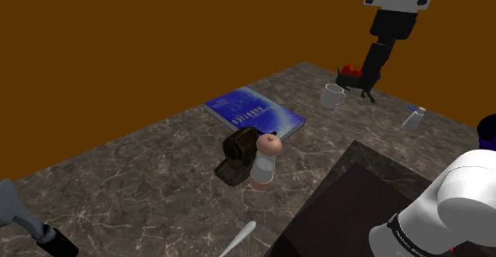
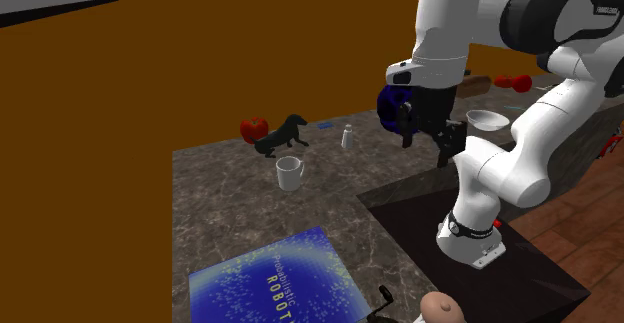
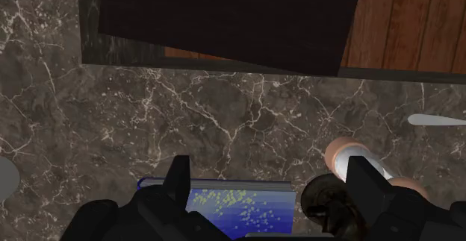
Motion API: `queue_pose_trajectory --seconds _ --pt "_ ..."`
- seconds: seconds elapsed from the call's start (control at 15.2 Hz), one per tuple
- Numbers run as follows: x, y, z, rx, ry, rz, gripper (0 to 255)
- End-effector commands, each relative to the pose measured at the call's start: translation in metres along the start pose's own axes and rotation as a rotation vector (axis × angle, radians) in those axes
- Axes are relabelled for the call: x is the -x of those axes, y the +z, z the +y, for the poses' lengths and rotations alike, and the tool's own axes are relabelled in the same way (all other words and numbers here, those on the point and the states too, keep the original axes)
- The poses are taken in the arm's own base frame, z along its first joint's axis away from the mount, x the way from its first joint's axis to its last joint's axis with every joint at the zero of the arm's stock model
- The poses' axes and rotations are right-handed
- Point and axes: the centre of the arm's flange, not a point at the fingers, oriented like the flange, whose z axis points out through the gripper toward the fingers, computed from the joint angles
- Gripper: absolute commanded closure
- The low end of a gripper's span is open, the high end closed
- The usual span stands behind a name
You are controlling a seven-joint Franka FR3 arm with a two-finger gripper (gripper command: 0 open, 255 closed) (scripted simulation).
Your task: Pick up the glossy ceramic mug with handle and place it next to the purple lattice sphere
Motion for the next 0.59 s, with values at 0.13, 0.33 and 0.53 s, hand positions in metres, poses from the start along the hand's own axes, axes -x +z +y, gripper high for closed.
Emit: queue_pose_trajectory --seconds 0.13,0.33,0.53 --pt "-0.009 0.012 0.020 0.007 -0.002 0.001 0" --pt "-0.023 0.030 0.051 0.017 -0.004 0.003 0" --pt "-0.037 0.048 0.082 0.028 -0.006 0.004 0"
